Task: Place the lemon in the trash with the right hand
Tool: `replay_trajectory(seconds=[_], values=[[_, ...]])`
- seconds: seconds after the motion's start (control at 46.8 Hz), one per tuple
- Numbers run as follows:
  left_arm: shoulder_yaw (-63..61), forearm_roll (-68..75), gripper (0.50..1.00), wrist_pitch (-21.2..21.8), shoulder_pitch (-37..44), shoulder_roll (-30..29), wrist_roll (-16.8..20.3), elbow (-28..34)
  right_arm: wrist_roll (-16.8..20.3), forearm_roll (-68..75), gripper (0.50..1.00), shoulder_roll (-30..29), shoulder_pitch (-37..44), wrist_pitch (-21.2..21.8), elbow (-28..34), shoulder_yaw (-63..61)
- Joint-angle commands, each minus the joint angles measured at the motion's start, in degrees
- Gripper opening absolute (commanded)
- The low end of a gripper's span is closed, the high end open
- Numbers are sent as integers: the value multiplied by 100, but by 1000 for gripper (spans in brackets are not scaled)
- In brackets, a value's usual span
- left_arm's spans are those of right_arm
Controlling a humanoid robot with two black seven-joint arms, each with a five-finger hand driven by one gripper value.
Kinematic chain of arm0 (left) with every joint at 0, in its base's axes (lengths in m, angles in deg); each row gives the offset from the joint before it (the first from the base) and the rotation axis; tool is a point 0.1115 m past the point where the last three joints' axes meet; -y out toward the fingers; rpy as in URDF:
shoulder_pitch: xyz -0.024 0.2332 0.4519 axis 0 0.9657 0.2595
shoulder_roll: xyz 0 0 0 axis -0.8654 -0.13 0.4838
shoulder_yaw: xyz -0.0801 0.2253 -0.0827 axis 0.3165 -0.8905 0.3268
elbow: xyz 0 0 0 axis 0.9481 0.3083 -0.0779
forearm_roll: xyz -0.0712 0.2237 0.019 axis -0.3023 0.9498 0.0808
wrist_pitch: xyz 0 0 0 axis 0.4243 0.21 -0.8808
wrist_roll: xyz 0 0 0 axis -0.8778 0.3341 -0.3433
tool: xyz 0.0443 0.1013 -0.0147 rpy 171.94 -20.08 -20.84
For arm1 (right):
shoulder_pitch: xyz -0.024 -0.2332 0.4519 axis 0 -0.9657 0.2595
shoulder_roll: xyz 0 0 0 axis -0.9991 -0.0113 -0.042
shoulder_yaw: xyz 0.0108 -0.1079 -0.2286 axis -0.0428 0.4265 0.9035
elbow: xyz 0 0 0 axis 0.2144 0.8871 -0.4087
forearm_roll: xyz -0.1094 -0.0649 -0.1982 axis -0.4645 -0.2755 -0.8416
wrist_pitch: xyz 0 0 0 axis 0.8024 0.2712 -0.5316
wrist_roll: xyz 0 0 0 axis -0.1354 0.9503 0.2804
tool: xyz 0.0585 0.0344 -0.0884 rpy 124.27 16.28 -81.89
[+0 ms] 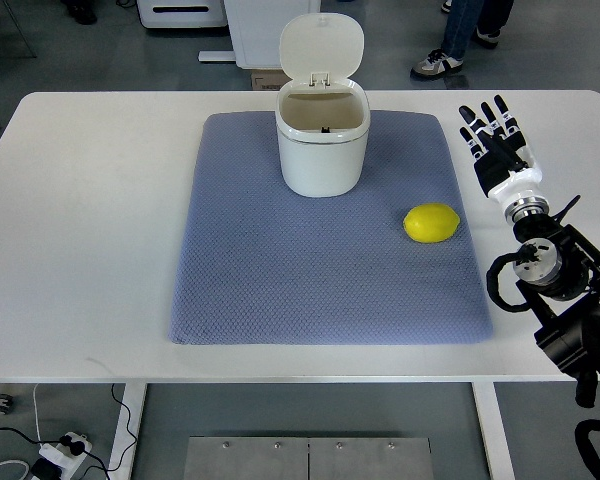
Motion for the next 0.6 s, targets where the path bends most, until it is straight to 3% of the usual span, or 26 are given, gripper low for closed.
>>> replay_trajectory(seconds=[0.0,0.577], values=[[0,6,1000,0,0,0,0,2,-24,0,1000,0,0,9,-1,0],[0,-3,1000,0,0,0,0,2,-33,0,1000,0,9,0,8,9]])
